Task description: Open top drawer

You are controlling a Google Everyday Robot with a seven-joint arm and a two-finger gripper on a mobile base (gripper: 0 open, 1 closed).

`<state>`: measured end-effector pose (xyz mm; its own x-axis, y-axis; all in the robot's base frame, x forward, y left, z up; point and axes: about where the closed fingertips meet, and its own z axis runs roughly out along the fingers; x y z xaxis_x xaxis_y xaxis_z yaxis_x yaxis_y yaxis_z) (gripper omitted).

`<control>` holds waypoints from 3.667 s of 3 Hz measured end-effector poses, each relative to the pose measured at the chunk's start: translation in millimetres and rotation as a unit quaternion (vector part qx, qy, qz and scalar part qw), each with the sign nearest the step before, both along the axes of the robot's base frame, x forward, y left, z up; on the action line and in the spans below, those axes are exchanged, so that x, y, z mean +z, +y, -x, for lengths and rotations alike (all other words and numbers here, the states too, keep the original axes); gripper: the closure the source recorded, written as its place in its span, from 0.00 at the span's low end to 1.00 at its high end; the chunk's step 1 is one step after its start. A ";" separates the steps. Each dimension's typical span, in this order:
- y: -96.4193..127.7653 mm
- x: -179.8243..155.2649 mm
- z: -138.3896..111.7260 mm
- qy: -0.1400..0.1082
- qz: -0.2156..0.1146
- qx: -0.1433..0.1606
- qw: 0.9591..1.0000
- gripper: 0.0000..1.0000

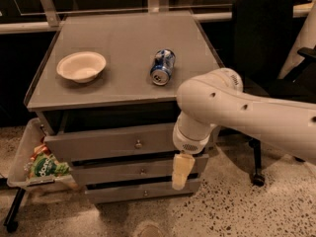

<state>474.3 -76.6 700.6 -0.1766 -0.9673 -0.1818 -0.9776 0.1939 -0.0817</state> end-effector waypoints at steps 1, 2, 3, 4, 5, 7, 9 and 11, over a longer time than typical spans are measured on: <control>-34.1 70.1 65.2 0.034 -0.004 -0.010 0.999 0.00; -34.4 71.1 67.6 0.036 -0.003 -0.010 0.999 0.00; -26.1 62.3 55.7 0.025 -0.009 -0.005 1.000 0.00; -11.1 44.5 25.7 0.007 -0.012 0.003 1.000 0.00; 3.2 21.6 -7.5 -0.007 -0.012 0.014 1.000 0.00; 18.0 -23.5 -66.5 -0.026 -0.007 0.027 0.999 0.00; 18.4 -67.8 -85.0 -0.013 -0.006 0.022 1.000 0.00; 19.1 -80.3 -78.6 0.003 -0.002 0.024 1.000 0.00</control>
Offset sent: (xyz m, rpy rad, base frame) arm -0.0978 -0.0509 0.1022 0.0110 0.0992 -0.0400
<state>552.9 -57.5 620.3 -0.1320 -0.9737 -0.1856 -0.9861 0.1480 -0.0750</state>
